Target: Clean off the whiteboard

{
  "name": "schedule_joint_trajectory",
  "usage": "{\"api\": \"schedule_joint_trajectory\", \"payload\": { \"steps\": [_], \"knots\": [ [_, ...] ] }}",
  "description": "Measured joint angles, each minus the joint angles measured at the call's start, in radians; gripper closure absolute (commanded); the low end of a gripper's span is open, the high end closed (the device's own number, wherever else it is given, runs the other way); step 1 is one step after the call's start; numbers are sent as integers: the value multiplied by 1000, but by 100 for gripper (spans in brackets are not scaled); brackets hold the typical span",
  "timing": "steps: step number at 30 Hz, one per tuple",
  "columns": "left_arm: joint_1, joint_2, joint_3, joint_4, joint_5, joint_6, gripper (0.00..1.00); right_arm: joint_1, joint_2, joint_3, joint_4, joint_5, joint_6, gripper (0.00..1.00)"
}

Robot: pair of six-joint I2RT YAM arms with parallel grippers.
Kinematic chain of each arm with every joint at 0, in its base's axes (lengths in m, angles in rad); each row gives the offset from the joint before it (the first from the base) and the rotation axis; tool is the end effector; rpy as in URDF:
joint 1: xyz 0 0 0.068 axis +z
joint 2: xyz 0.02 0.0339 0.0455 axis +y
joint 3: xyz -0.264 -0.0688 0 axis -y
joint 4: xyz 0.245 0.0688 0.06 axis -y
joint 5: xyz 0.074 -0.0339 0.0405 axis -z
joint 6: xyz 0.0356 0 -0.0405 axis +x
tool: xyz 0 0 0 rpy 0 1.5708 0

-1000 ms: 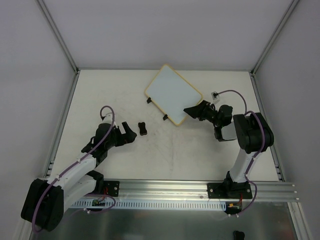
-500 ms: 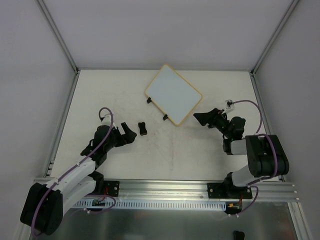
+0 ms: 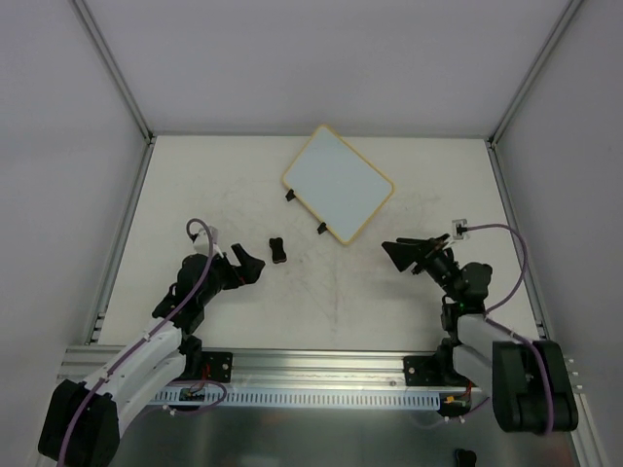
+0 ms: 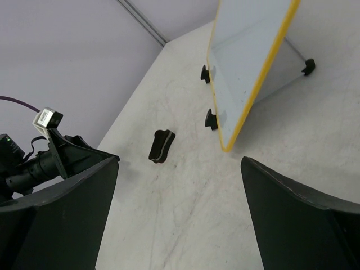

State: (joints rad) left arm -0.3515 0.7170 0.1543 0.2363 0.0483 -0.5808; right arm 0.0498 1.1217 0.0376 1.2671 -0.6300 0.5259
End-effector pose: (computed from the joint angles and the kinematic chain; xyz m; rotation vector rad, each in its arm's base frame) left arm 0.1534 -0.0581 0.1719 -0.1900 1.9457 -0.6723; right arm 0.1728 0.0296 0.1815 -0.2005 1.4732 0.9050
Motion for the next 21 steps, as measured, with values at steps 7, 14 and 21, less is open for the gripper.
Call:
{"api": "schedule_joint_trajectory", "payload": {
  "steps": [7,14,21],
  "knots": [
    [0,-57,-32,20,1,0,1,-1,-530,2,-451,59,-114,1],
    [0,-57,-35,22,3,0,1,-1,-832,2,-914,137,-209,1],
    [0,-114,-60,36,16,0,1,-1,-837,3,-1103,144,-228,1]
  ]
}}
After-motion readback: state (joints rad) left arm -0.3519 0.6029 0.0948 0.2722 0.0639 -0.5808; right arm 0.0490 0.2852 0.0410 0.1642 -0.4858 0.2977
